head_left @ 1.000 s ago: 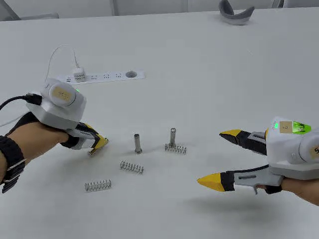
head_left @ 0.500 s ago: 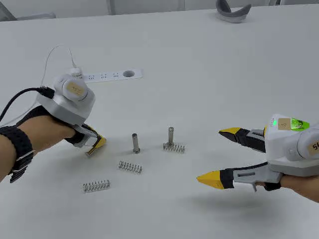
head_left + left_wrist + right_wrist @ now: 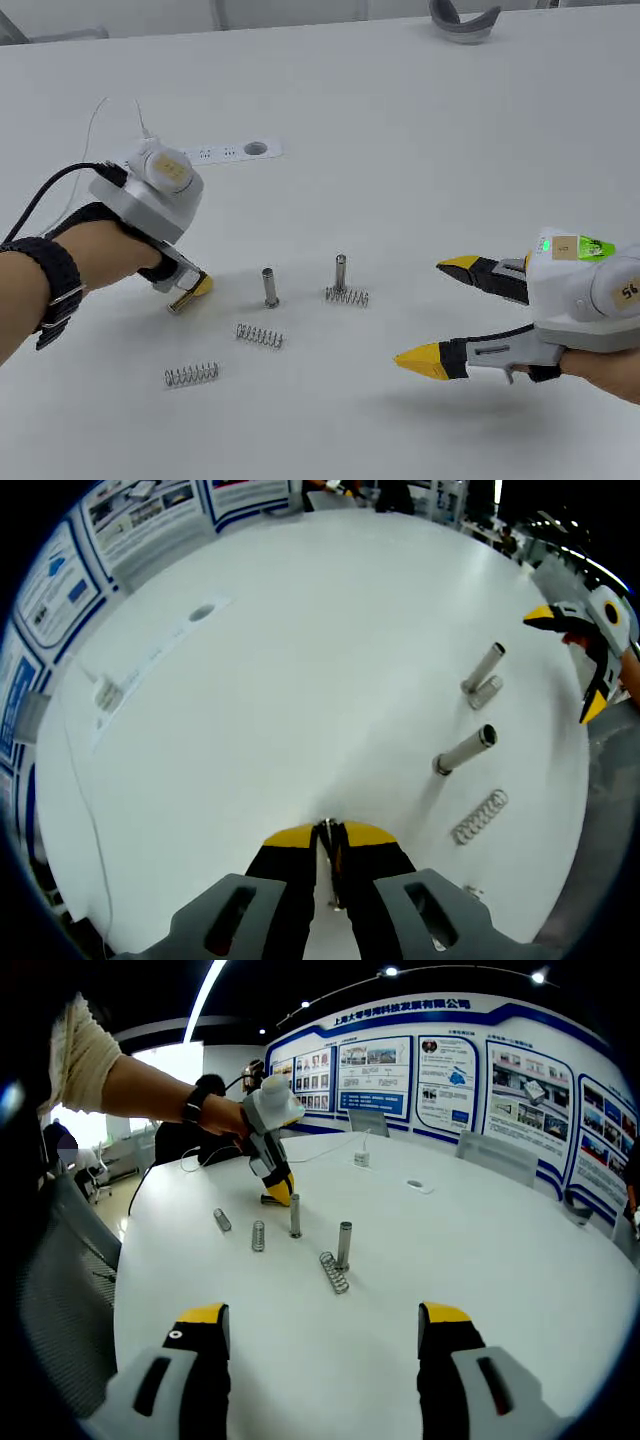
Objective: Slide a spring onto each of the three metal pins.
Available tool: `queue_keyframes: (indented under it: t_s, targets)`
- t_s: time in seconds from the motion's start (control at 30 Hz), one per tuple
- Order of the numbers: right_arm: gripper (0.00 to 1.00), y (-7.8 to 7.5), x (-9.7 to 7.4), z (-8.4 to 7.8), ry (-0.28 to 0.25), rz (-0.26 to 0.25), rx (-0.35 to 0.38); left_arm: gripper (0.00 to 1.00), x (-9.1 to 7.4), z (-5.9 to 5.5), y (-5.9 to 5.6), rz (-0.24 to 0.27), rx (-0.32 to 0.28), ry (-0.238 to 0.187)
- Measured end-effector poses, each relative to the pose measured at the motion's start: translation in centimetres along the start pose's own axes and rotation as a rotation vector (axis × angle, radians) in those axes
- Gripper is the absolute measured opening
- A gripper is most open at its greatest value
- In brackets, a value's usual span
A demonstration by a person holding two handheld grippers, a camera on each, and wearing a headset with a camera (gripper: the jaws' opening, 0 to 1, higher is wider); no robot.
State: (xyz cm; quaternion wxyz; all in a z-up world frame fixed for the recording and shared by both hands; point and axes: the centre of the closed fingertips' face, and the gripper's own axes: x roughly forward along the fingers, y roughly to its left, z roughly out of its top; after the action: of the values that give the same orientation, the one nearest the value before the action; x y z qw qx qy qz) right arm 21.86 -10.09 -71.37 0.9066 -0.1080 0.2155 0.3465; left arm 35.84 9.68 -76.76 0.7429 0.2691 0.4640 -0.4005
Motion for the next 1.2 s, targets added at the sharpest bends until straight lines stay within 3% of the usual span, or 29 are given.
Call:
queue_keyframes:
  t_s: [0.47,0.83,1.2]
  targets:
    - [0.78,0.01,-0.08,-0.04,0.001,0.001,0.007,0.09,-0.03,-0.07,-0.06,0.032,-0.015,0.076]
    - [0.78,0.26,0.13,-0.13,0.006,0.011,0.005,0.07,-0.08,-0.18,-0.26,0.086,0.022,0.103]
    - [0.78,0.14,-0.10,0.27,-0.009,0.002,0.005,0.06,-0.25,-0.48,0.20,0.086,-0.073,0.051]
